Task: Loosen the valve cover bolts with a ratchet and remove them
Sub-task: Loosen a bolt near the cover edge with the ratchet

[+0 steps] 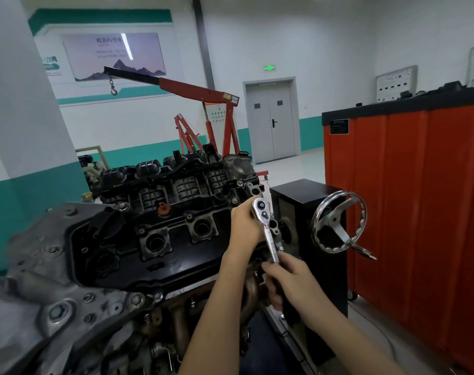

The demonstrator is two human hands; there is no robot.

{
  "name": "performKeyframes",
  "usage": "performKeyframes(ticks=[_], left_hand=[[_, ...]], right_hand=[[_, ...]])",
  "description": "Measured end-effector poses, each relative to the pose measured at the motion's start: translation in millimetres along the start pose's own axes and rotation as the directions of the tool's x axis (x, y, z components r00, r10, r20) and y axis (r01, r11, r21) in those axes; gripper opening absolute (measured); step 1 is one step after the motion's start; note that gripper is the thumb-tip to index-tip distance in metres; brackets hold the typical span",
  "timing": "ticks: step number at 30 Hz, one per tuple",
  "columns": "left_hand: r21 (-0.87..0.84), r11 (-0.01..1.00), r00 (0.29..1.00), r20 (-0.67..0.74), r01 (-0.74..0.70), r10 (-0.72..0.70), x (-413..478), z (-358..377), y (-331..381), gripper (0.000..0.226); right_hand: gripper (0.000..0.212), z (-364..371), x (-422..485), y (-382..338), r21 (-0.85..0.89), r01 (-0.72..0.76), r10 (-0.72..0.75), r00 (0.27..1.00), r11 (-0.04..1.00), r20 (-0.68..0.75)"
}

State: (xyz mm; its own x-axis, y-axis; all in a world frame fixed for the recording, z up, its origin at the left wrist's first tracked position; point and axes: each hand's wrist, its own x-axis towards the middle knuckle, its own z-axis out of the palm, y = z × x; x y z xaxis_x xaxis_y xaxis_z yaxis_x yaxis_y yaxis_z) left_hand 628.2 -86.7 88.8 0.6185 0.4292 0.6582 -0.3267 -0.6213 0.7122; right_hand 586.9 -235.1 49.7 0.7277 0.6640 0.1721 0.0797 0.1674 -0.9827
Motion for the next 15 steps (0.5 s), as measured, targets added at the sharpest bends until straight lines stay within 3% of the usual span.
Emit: performKeyframes(ticks=[3, 9, 15], left_hand=[[-0.052, 0.999, 1.000, 0.015, -0.003, 0.004, -1.9, 0.3, 6.9, 0.036], [-0.019, 0.986, 0.986, 0.015, -0.167, 0.168, 4.4, -7.0, 25.8, 0.013], [0.198, 0.900, 0.922, 0.054, -0.387, 0.385, 8.2, -15.4, 64.5, 0.034]], right_hand=[[0.022, -3.4, 5.8, -14.0, 0.011, 0.020, -0.019, 0.998, 1.000, -0.059], [0.024, -18.2, -0.2, -33.7, 0.013, 0.179, -0.178, 0.981, 0.984, -0.072], [0.030, -28.4, -22.5, -53.7, 0.203, 0.171, -0.178, 0.984, 0.964, 0.015]])
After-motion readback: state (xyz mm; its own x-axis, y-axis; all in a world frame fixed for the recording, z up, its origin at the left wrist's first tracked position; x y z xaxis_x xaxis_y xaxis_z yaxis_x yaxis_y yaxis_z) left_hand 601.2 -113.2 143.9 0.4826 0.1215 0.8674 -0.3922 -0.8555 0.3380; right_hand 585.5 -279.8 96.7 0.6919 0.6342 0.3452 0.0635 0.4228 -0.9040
